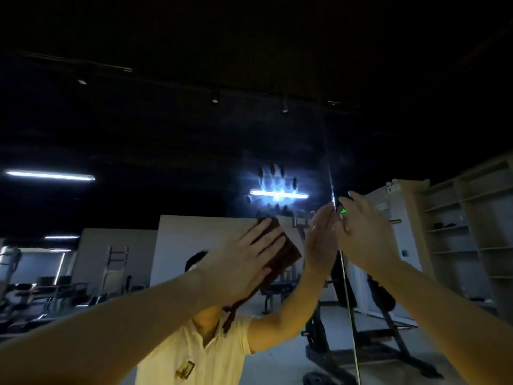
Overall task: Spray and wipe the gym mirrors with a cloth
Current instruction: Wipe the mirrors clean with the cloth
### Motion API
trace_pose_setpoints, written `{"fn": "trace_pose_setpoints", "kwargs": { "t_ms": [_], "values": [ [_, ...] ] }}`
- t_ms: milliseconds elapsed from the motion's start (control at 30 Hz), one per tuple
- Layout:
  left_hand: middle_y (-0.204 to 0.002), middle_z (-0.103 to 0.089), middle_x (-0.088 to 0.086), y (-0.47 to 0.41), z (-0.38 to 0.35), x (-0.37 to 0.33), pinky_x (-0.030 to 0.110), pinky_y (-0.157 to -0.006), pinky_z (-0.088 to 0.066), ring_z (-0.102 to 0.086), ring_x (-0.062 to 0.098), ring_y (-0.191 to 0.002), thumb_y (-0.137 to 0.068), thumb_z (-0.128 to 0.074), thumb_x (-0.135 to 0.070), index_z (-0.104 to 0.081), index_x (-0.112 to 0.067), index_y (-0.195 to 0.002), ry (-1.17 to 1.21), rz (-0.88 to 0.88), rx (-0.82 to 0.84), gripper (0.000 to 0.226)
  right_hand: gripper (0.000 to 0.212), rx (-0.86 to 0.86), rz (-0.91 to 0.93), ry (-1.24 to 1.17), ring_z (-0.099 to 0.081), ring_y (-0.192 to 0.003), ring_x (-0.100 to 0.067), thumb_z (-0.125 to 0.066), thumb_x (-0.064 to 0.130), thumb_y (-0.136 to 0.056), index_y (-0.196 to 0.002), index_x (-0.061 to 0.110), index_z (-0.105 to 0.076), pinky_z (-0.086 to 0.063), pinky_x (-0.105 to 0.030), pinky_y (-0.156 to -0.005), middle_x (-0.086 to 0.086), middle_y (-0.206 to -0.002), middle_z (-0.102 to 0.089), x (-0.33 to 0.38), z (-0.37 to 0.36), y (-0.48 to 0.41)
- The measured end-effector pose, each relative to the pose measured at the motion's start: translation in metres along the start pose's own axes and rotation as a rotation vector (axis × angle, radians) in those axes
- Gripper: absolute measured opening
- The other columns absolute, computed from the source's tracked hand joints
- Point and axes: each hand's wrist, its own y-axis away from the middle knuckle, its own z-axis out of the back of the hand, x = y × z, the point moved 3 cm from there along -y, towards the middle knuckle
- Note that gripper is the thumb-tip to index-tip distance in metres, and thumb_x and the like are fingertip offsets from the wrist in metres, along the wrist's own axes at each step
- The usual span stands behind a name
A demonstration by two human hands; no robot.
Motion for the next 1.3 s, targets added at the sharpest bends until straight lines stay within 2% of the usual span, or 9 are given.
{"fn": "trace_pose_setpoints", "kwargs": {
  "t_ms": [100, 267, 433, 567, 767, 900, 1067, 1167, 1300],
  "values": [
    [-0.161, -0.044, 0.01, -0.013, 0.001, 0.017, 0.05, -0.125, -0.015, -0.036, 0.032, -0.153, -0.105, -0.03, -0.045, -0.044, -0.013, -0.155, -0.051, 0.048, 0.0, 0.061, 0.056, 0.004, 0.003, -0.019, -0.029, -0.152, -0.033, -0.044, 0.033, -0.106, -0.157, 0.013, -0.036, -0.028, -0.053, -0.121, -0.013, -0.168, -0.025, -0.011, -0.012, -0.01],
    [-0.174, 0.003, 0.005, -0.042, 0.009, 0.074, 0.045, -0.129, 0.01, 0.008, 0.024, -0.161, -0.109, -0.007, -0.048, 0.002, -0.02, -0.163, -0.043, 0.27, 0.08, 0.062, 0.068, -0.086, 0.083, -0.09, -0.008, -0.159, -0.027, -0.013, 0.05, -0.105, -0.164, 0.017, -0.02, -0.012, -0.051, -0.128, -0.009, -0.173, -0.01, -0.022, -0.027, -0.047],
    [-0.175, -0.012, 0.01, -0.094, 0.015, 0.129, 0.046, -0.131, -0.004, -0.007, 0.03, -0.162, -0.112, -0.014, -0.043, -0.013, -0.013, -0.166, 0.034, 0.636, -0.036, 0.062, 0.068, -0.223, 0.128, -0.14, -0.021, -0.156, -0.026, -0.011, 0.043, -0.103, -0.159, 0.013, -0.035, -0.02, -0.053, -0.126, -0.01, -0.168, -0.028, -0.037, -0.053, -0.074],
    [-0.174, -0.012, 0.018, -0.132, 0.011, 0.107, 0.051, -0.131, -0.008, -0.008, 0.04, -0.16, -0.112, -0.019, -0.041, -0.013, -0.007, -0.166, 0.13, 0.876, -0.086, 0.064, 0.063, -0.292, 0.146, -0.15, -0.026, -0.155, -0.026, -0.017, 0.037, -0.103, -0.156, 0.011, -0.04, -0.021, -0.052, -0.126, -0.011, -0.166, -0.033, -0.038, -0.062, -0.073],
    [-0.174, -0.004, 0.013, -0.104, 0.001, 0.012, 0.05, -0.132, 0.0, 0.004, 0.034, -0.161, -0.11, -0.01, -0.044, -0.006, -0.012, -0.164, 0.084, 0.422, 0.001, 0.063, 0.065, -0.283, 0.17, -0.165, -0.023, -0.156, -0.027, -0.015, 0.038, -0.103, -0.159, 0.011, -0.035, -0.018, -0.051, -0.127, -0.011, -0.167, -0.029, -0.039, -0.061, -0.073],
    [-0.173, 0.002, 0.002, -0.079, 0.007, 0.034, 0.043, -0.128, 0.012, 0.008, 0.023, -0.161, -0.109, -0.023, -0.053, -0.001, -0.025, -0.165, 0.017, 0.134, 0.118, 0.066, 0.065, -0.281, 0.163, -0.17, -0.019, -0.157, -0.026, -0.011, 0.039, -0.105, -0.16, 0.011, -0.031, -0.015, -0.051, -0.127, -0.011, -0.169, -0.025, -0.04, -0.065, -0.073],
    [-0.175, -0.01, 0.011, -0.115, 0.027, 0.13, 0.046, -0.132, -0.004, -0.007, 0.03, -0.162, -0.111, -0.02, -0.049, -0.012, -0.014, -0.167, -0.021, 0.521, 0.042, 0.067, 0.066, -0.257, 0.164, -0.162, -0.015, -0.158, -0.024, -0.009, 0.042, -0.105, -0.162, 0.013, -0.026, -0.013, -0.051, -0.128, -0.008, -0.17, -0.021, -0.043, -0.067, -0.073],
    [-0.174, -0.008, 0.017, -0.142, 0.019, 0.121, 0.051, -0.131, -0.008, -0.005, 0.037, -0.161, -0.111, -0.017, -0.045, -0.01, -0.007, -0.167, 0.098, 0.766, -0.012, 0.067, 0.068, -0.252, 0.172, -0.169, -0.014, -0.158, -0.023, -0.008, 0.043, -0.104, -0.162, 0.013, -0.024, -0.011, -0.049, -0.128, -0.008, -0.17, -0.019, -0.042, -0.064, -0.072],
    [-0.173, -0.01, 0.018, -0.162, 0.0, 0.034, 0.053, -0.13, -0.011, -0.004, 0.04, -0.161, -0.11, -0.013, -0.046, -0.009, -0.006, -0.166, 0.072, 0.572, -0.08, 0.069, 0.069, -0.215, 0.184, -0.187, -0.007, -0.159, -0.018, -0.006, 0.046, -0.103, -0.163, 0.016, -0.021, -0.006, -0.045, -0.128, -0.005, -0.172, -0.014, -0.046, -0.064, -0.072]
  ]
}}
